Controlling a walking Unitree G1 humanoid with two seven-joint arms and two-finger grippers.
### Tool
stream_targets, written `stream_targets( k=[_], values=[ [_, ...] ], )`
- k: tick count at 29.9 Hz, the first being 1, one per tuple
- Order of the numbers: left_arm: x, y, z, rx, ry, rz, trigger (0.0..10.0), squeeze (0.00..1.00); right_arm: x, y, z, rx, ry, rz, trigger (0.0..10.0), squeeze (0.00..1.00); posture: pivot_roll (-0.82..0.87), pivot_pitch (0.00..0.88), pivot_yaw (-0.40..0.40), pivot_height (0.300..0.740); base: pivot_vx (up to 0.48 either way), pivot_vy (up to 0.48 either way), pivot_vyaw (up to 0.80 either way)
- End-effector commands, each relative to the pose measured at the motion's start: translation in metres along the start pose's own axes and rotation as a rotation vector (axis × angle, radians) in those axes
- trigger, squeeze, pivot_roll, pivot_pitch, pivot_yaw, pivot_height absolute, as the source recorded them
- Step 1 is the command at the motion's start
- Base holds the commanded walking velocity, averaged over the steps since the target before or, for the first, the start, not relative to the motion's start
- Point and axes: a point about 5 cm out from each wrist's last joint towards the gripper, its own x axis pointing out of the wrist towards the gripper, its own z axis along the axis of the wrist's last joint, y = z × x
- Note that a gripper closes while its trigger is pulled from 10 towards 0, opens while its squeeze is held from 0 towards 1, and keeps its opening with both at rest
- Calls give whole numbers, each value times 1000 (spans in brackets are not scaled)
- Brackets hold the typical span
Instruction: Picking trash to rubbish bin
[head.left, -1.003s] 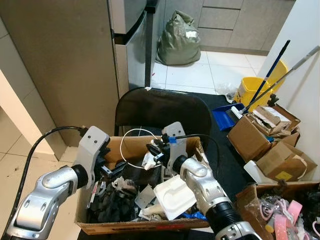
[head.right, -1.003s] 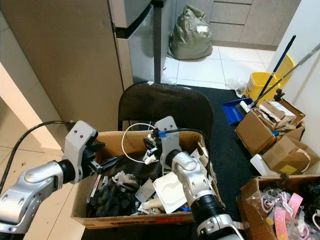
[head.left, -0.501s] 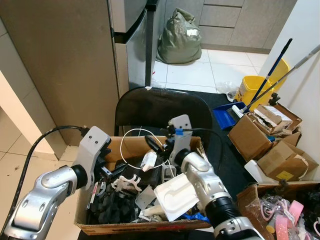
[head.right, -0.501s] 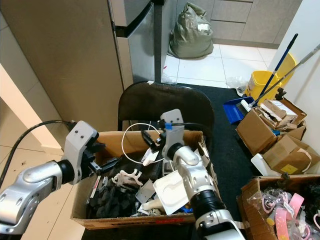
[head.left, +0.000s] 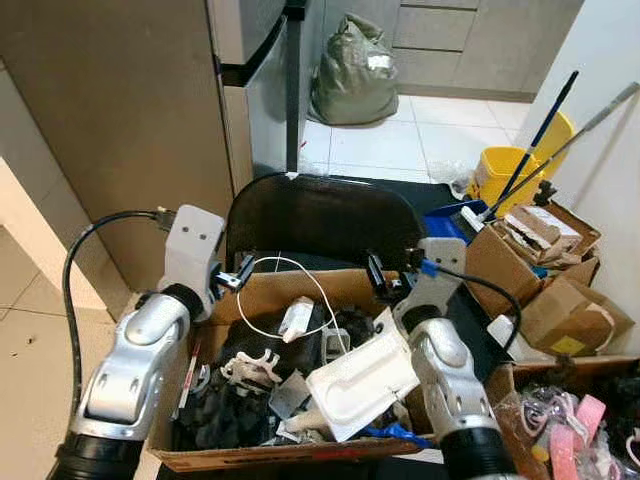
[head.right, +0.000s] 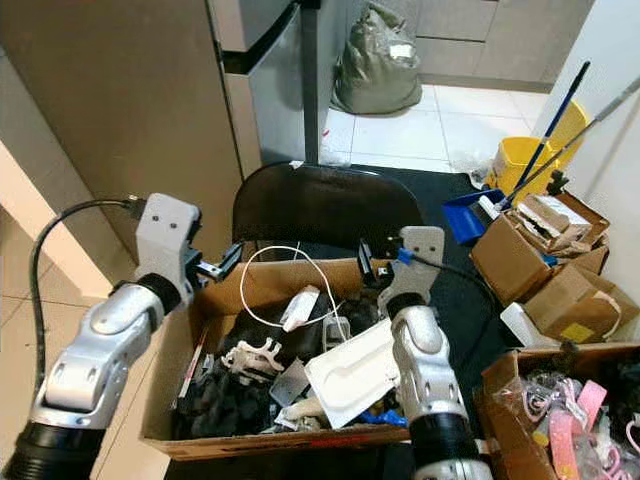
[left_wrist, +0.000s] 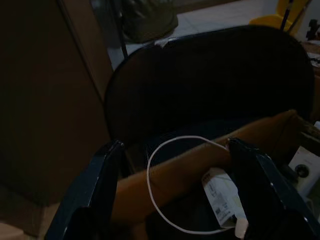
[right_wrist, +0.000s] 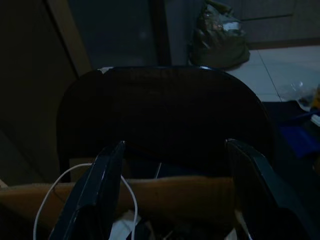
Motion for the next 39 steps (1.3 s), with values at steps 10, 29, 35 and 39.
stream_targets(
  k=[10,29,35,39],
  values=[
    [1,5,-5,-55,-3,58,10000,0,-5,0,0,-9,15,-22,10000,0,21,126,21,740,-127,0,0],
    [1,3,-10,-43,14,61,10000,0,-8,2,0,-11,43,-14,10000,0,17,130,12,740,-78,0,0],
    [1,4,-10,-44,13,61,10000,0,-7,3,1,-8,45,-10,10000,0,18,131,11,740,0,0,0],
    [1,4,-10,-40,7,62,10000,0,-8,3,0,-8,57,-15,10000,0,18,131,11,740,0,0,-127]
  ],
)
